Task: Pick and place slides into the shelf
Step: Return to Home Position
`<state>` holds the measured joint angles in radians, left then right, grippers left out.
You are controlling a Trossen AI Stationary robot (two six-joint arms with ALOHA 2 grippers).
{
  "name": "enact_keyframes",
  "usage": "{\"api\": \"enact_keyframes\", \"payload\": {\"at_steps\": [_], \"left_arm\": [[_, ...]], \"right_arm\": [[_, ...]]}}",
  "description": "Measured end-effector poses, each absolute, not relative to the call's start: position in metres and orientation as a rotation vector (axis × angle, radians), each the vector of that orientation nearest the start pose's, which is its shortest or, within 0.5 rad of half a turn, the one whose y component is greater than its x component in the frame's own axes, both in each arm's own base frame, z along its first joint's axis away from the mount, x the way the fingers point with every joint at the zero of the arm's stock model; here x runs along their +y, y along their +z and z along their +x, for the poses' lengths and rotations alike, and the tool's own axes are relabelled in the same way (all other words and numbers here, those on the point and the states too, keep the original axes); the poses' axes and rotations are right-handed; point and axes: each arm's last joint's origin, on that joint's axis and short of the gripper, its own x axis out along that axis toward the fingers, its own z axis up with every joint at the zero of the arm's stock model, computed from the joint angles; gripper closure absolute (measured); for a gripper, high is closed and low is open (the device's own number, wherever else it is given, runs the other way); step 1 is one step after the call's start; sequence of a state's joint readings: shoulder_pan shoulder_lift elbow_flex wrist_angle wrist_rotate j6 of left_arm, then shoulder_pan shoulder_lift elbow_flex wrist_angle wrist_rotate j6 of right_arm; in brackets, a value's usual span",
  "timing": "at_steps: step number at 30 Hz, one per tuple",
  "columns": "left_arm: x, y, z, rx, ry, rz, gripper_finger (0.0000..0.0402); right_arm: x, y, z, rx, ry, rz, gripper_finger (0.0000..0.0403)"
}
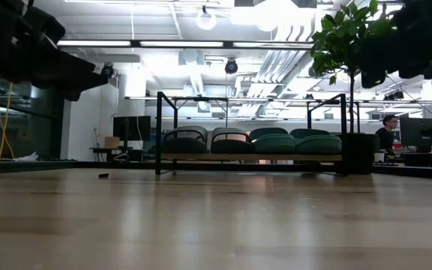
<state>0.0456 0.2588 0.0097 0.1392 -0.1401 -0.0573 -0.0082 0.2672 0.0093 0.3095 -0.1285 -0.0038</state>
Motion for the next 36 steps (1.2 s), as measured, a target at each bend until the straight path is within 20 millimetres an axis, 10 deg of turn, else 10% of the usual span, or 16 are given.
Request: {"api": "enact_keyframes", "payload": {"at_steps": [36], "left_arm": [[0.011, 0.149, 0.111, 0.197, 0.244, -0.041, 0.0186]], "right_arm": [[0.001, 0.148, 0.111, 0.279, 0.061, 0.033, 0.0237]]}}
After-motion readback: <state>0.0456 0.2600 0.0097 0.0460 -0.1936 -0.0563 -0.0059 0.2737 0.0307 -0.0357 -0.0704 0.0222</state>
